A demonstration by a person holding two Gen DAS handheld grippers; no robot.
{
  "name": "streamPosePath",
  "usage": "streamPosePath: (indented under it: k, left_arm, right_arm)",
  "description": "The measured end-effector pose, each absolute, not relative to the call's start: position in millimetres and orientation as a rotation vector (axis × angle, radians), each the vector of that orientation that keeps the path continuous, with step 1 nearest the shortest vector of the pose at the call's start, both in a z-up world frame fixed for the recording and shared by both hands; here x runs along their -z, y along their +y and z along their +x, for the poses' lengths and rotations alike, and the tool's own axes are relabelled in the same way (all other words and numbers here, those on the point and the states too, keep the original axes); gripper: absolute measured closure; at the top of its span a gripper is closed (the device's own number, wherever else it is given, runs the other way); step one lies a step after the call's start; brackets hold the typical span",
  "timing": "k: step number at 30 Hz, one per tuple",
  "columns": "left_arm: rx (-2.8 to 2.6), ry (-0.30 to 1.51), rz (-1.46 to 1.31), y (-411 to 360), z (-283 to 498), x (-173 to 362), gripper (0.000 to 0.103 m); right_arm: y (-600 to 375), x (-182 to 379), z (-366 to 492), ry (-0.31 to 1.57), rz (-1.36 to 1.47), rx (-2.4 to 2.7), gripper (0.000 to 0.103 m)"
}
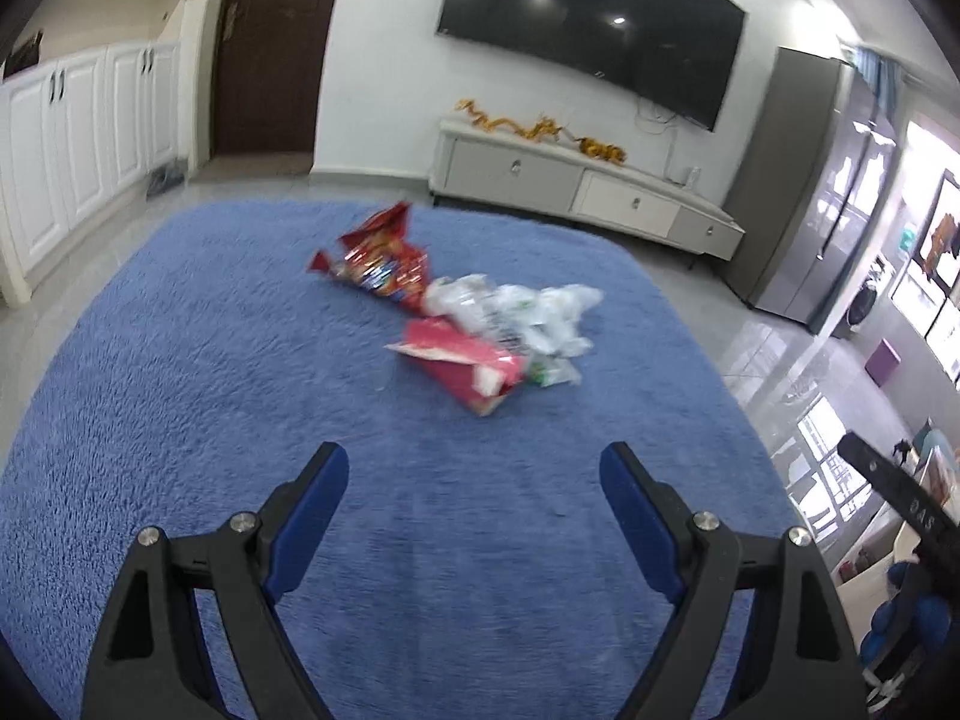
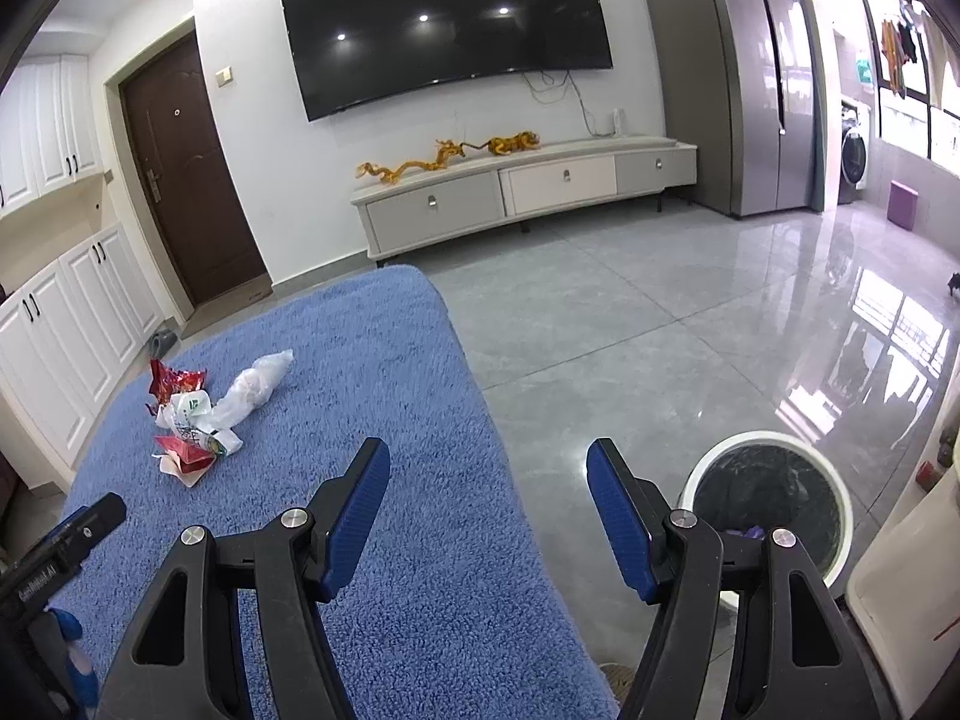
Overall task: Collect trash
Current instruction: 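Move both tools back to the trash pile on the rug, then grasp the clear plastic wrapper with the right tool while the left tool grasps the pink carton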
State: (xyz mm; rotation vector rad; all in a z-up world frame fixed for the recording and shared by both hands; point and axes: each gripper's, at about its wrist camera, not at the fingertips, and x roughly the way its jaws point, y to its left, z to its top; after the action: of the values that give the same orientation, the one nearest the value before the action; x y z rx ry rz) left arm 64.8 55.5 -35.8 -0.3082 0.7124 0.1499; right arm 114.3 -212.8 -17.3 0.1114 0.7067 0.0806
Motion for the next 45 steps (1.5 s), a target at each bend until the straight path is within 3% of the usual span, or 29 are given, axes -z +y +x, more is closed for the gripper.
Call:
streamPosePath:
  k: [11,18,26,29,33,36,45]
  left_arm:
    - [-0.126,0.789,-0.511,107,100,52,0.018]
    - [-0.094,0.849,-0.531,108,137,66,0.036]
    - [-0.040,0.849,-0.517,99,157,73,0.037]
    - [-0.032,0.826,-0.469,93,157,74,0.049]
    - [-0.001,0.832,-0.466,91,158,79,0.081]
    - [-0.005,0.832,-0.509,99,152,81,0.092]
    - [-0.110,0.795,-0.585,137,127,83,0.094]
  right_arm:
    - [-192,35,140,0.770,0.086,-0.184,0.036]
    - [-166,51,167,0.809,0.063,-0.259,0.036]
    - [-127,58,200,0.818,0.019,-0.350,0.036]
    - [-112,60,213,0.819,0.011,-0.384,0.036]
    - [-91,63,229,0.829,0.018,-0.430,0.036]
    - [-75,64,241,0.838,0.032,-0.465,0.036]
    - [-26,77,264,0.881,0.018,-0.549,0.036]
